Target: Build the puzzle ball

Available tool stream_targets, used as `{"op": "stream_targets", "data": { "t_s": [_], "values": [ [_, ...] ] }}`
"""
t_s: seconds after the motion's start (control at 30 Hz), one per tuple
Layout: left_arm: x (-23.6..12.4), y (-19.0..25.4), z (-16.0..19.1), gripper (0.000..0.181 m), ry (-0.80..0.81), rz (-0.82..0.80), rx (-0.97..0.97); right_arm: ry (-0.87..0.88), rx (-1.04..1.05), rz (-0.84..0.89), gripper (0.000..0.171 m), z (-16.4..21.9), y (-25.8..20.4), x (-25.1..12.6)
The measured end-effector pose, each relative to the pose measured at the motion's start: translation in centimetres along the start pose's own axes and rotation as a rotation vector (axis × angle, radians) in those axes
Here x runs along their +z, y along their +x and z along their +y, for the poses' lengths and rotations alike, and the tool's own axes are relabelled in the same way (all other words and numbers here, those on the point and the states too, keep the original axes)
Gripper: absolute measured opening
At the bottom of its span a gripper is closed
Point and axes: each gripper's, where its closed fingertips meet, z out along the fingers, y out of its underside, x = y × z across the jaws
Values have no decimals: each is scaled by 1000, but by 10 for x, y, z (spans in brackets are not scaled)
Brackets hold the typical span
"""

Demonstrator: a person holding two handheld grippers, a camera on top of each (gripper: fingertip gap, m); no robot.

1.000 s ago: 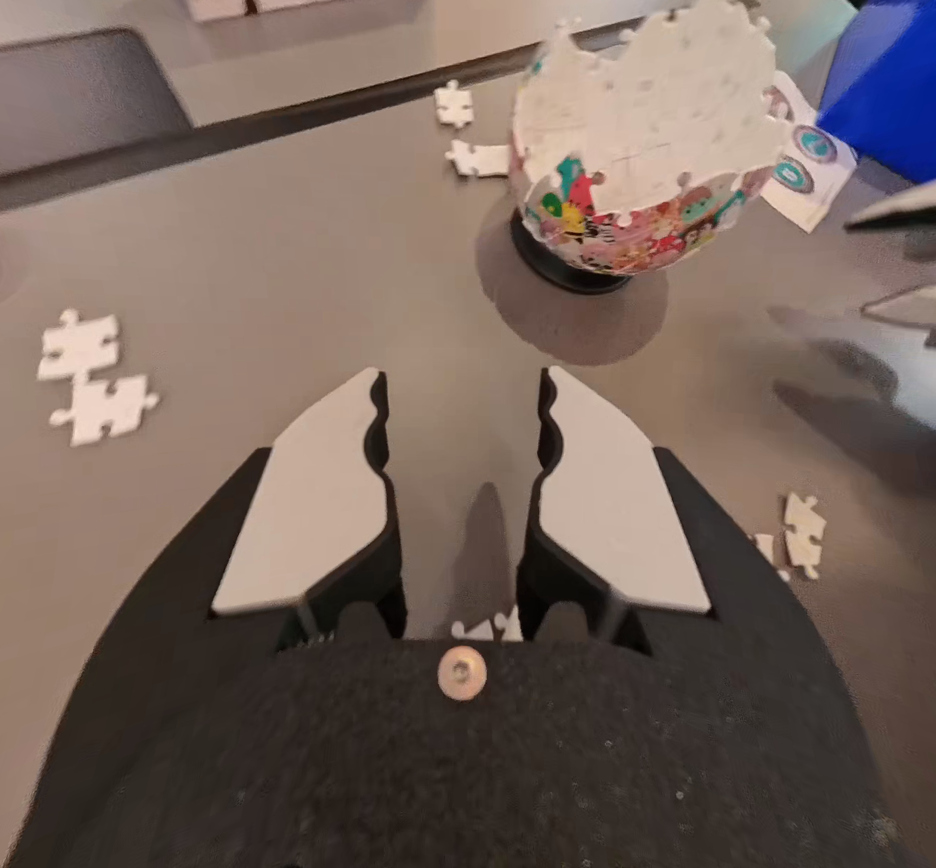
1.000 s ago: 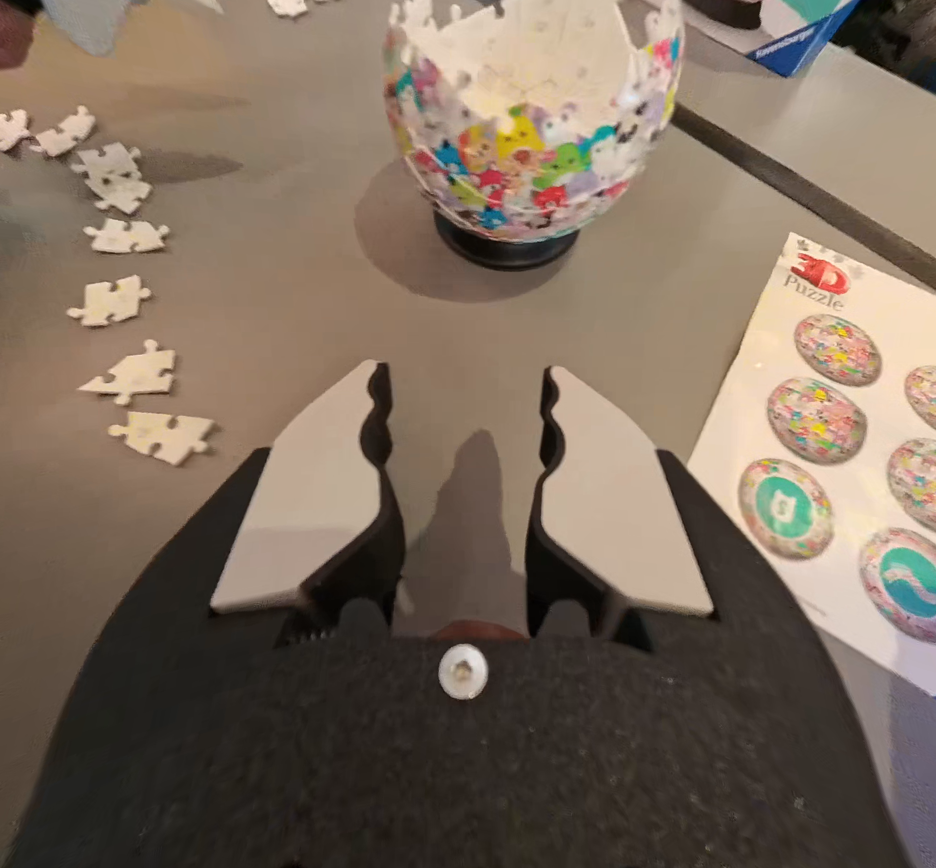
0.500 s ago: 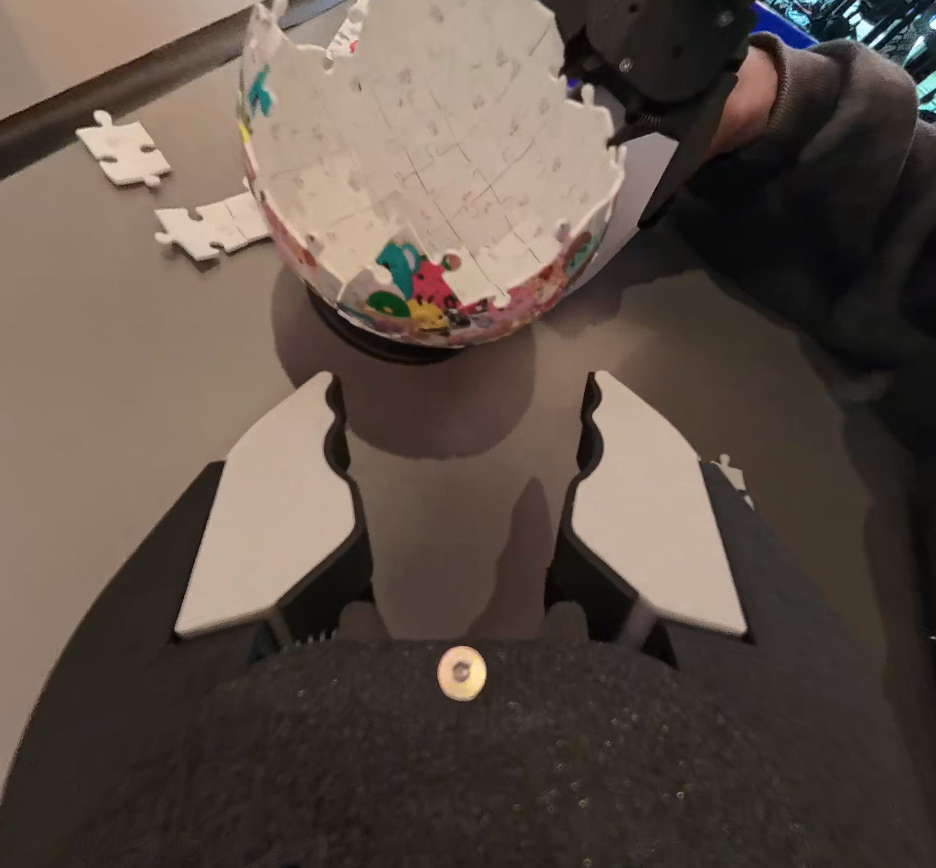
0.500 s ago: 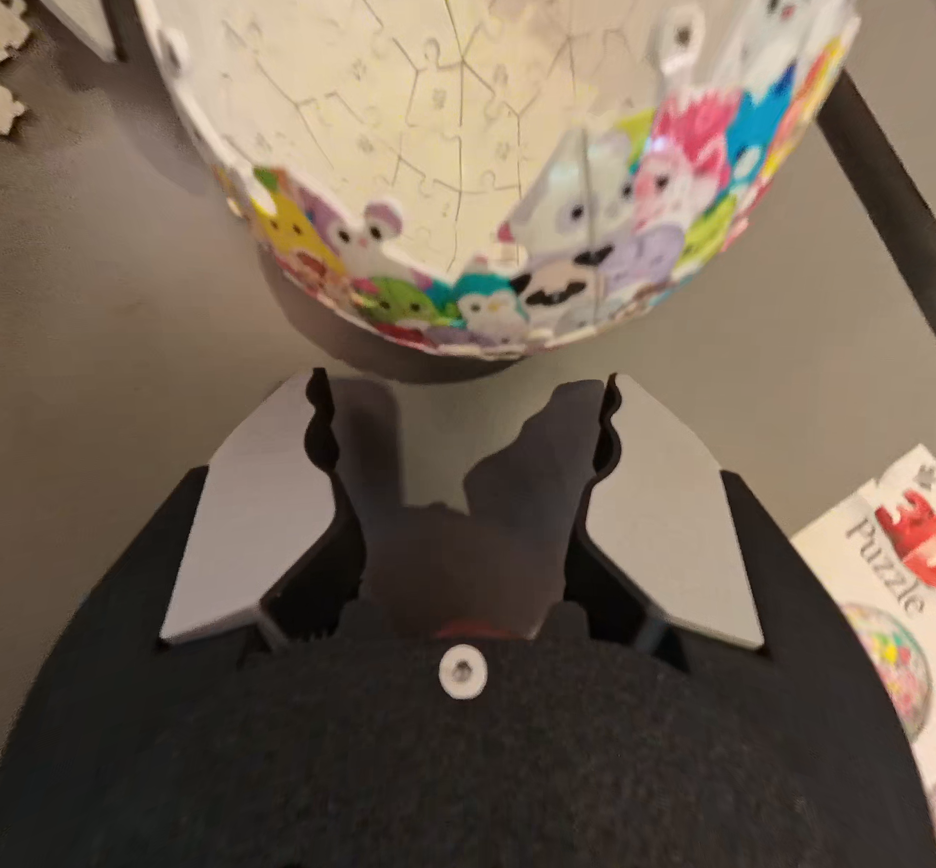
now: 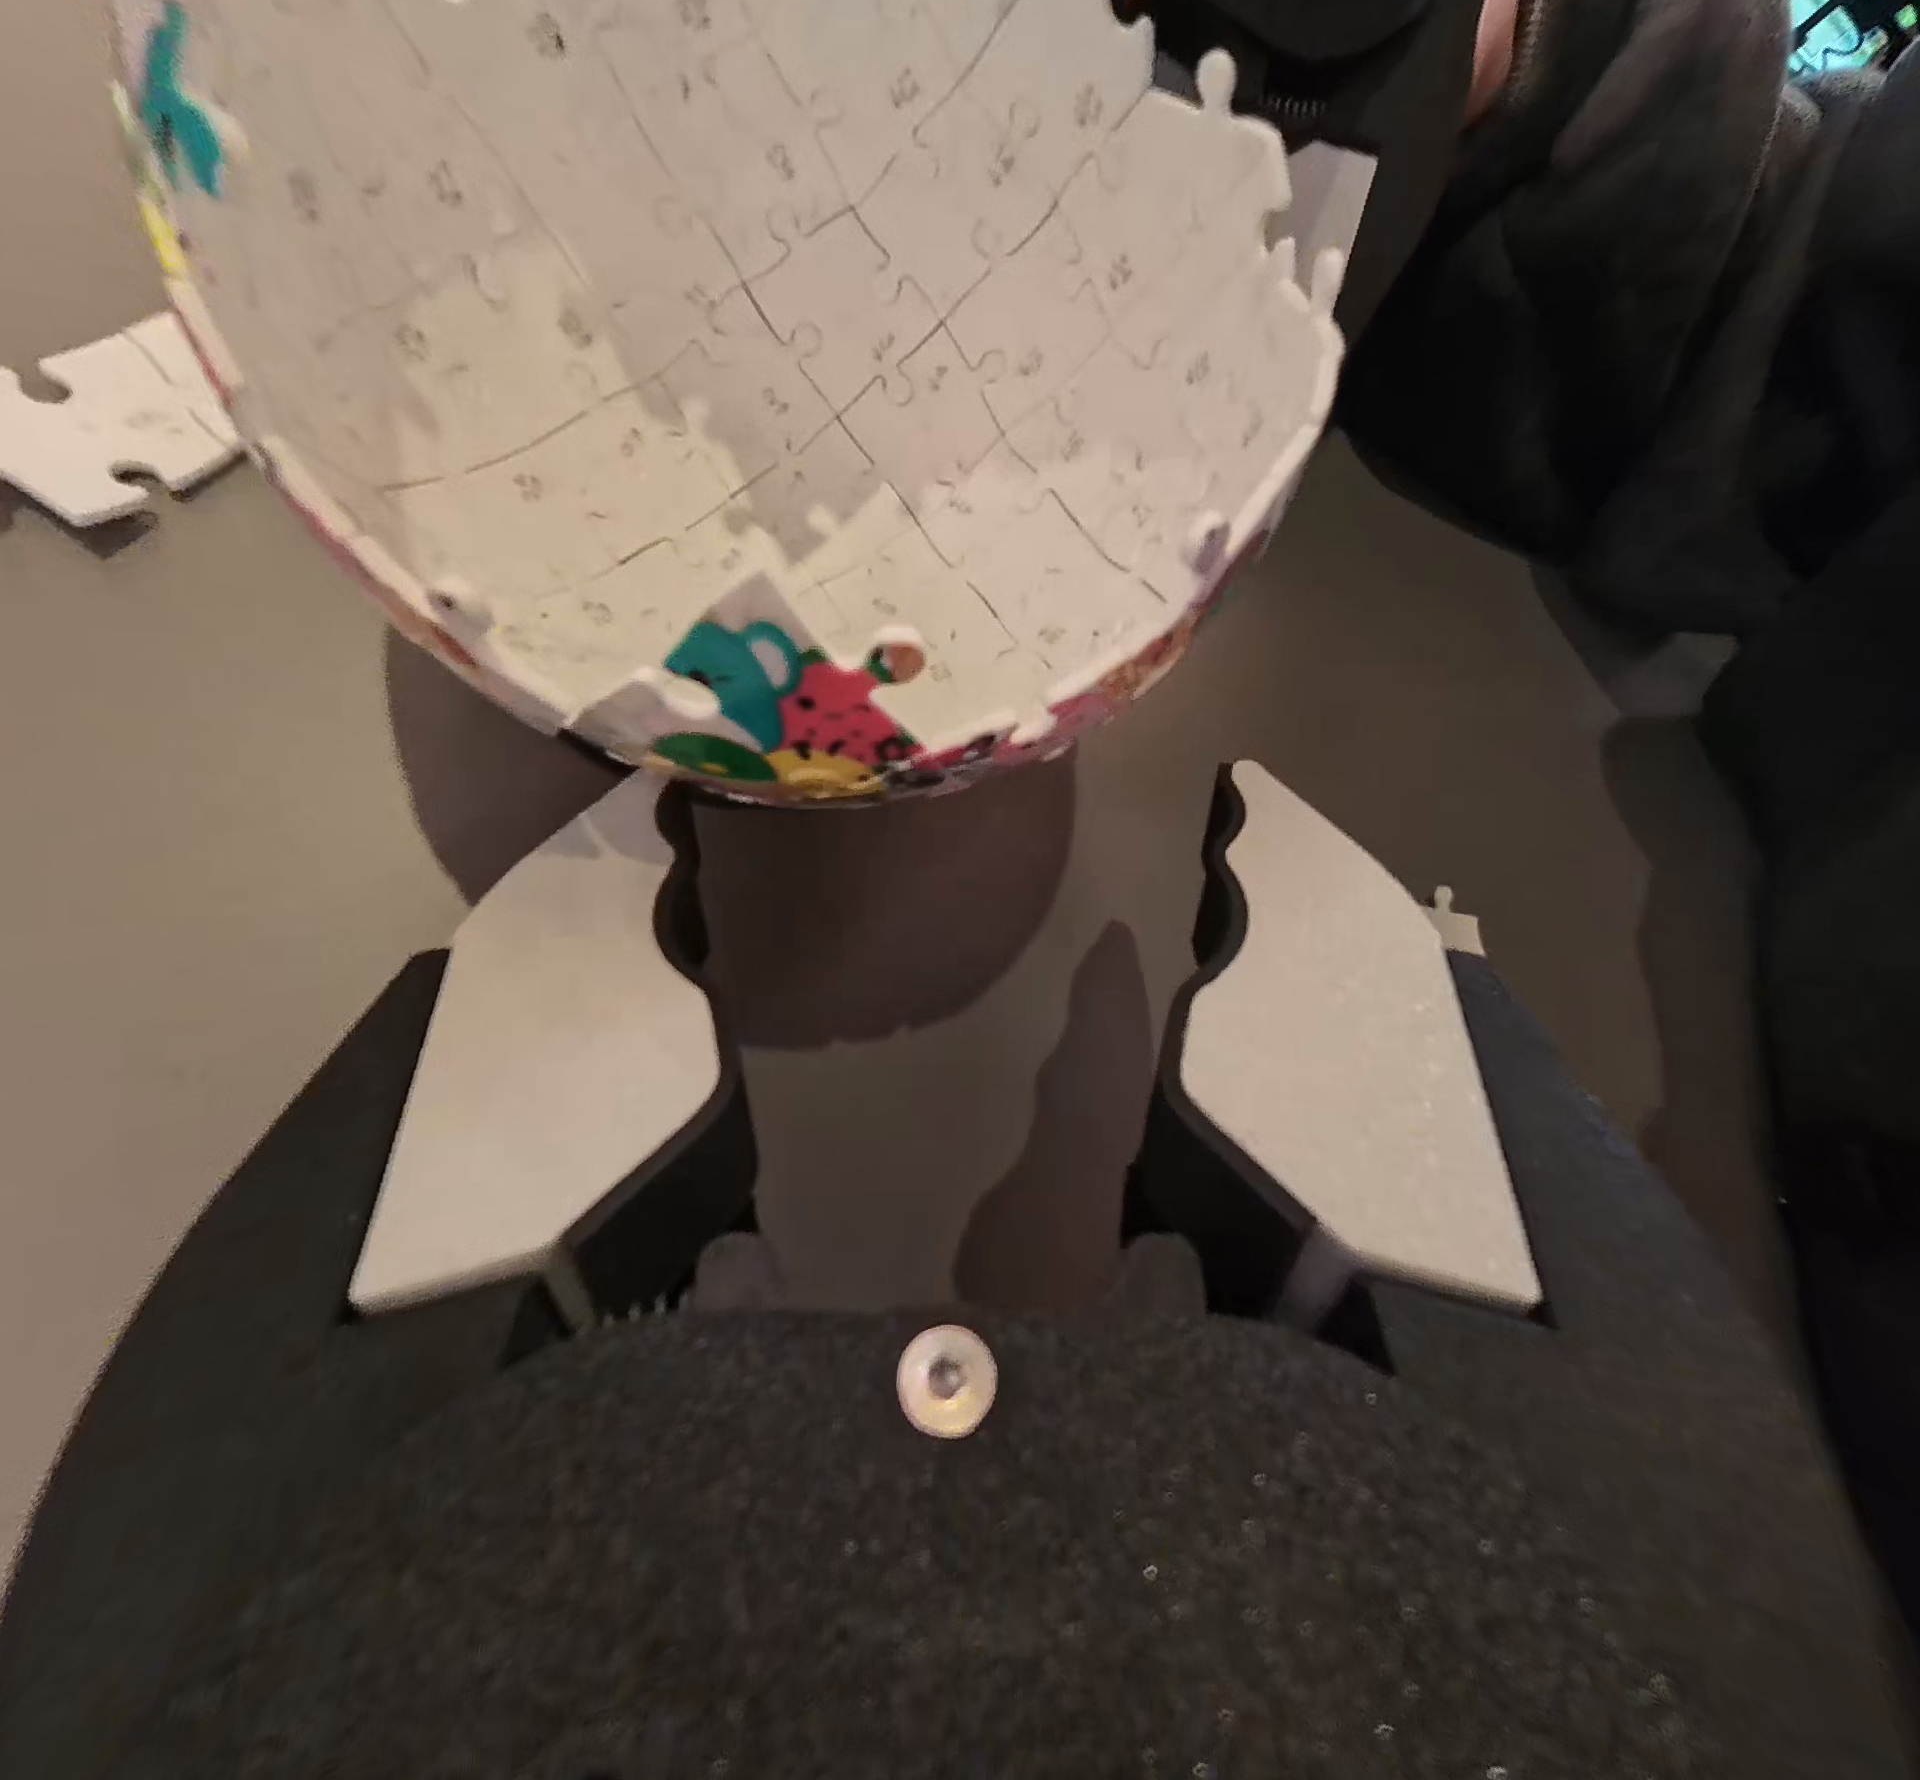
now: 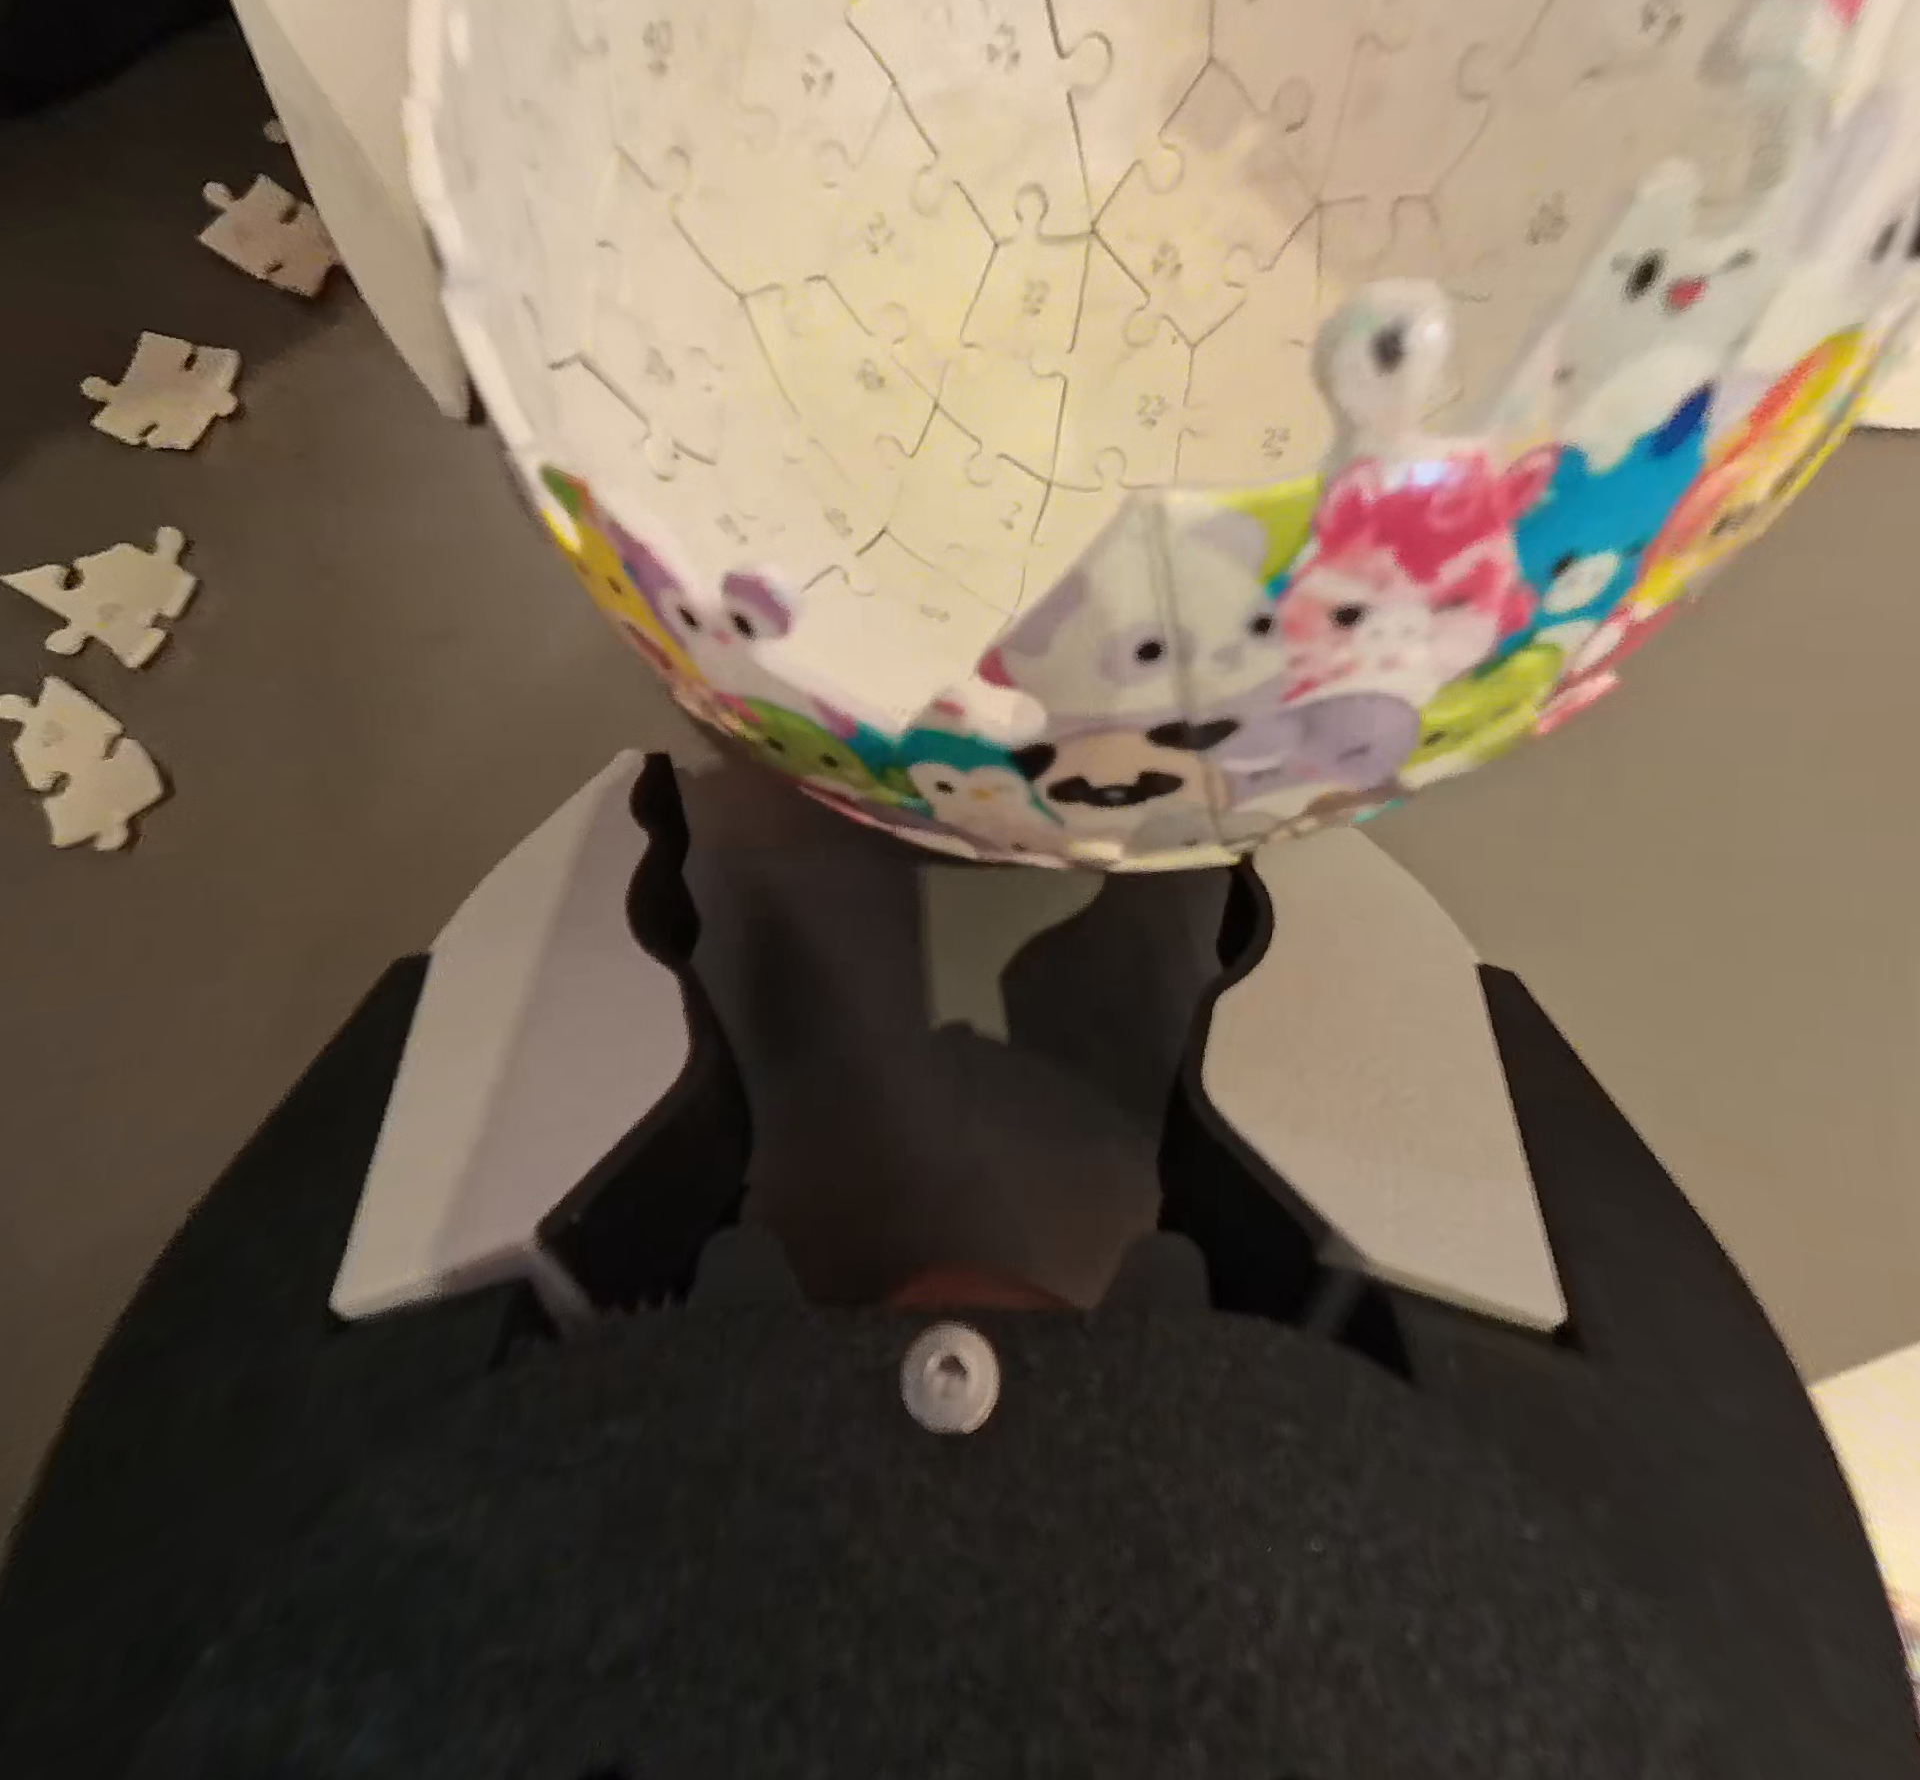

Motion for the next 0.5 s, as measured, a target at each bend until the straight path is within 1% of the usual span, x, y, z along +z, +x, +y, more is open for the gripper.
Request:
{"op": "stream_targets", "data": {
  "t_s": [0.2, 0.5],
  "values": [
    [-2, 19, 14, 94, -23, 7, -18, -14, 12, -44, 97, 4, -29, 3],
    [-9, 58, 43, 91, -75, 47, -56, 6, 41, -89, 98, 3, -74, 8]
  ]
}}
